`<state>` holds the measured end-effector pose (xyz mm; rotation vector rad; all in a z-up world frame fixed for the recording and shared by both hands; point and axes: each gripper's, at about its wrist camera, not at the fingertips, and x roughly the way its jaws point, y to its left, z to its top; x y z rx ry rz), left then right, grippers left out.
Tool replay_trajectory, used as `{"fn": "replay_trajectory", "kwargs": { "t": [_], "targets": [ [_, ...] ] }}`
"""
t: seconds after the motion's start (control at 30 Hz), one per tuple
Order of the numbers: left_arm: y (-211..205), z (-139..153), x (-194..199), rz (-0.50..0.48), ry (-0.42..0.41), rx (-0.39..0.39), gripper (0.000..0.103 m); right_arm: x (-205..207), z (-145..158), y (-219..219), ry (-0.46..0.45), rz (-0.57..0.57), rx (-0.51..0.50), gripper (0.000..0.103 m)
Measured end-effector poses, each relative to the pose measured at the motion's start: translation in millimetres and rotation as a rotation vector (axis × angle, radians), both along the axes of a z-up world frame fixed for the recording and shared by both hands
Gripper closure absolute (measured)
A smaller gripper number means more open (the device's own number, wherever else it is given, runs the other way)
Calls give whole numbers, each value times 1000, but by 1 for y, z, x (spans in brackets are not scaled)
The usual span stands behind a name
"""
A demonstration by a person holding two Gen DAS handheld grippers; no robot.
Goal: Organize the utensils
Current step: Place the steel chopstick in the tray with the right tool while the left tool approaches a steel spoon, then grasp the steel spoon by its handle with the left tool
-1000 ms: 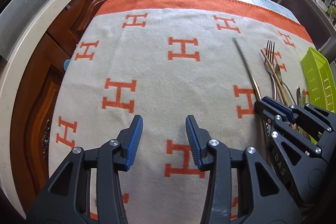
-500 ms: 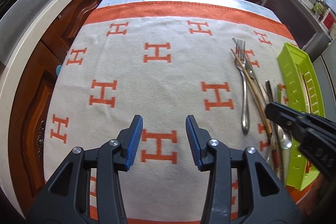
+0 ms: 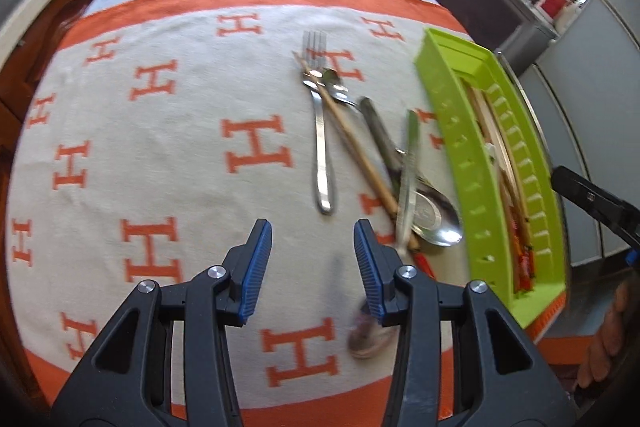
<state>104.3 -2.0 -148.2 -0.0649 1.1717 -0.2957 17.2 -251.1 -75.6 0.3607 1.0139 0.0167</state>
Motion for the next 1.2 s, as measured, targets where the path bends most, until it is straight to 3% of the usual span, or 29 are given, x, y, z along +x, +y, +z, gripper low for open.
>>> {"fn": "replay_trajectory", "kwargs": {
  "t": [0.2,0.5,0.8,0.97,1.2],
  "targets": [
    [-16,-3,-6,-91,44,-107,64,-5,-14,-18,18,-34,-38,97],
    [-31,-12,-5,-163,79,-145,64,-2,-26,-18,44,-16,-57,97],
    [-36,-22,0,-177,111,-163,66,-6,-26,-28,30,-57,-14,97],
    [-36,-31,3,-181,150,-178,72,-7,-25,-29,28,-56,-4,97],
    [-34,-34,8,-204,169,-234,72,-8,-25,-27,29,-52,-1,97]
  ]
}}
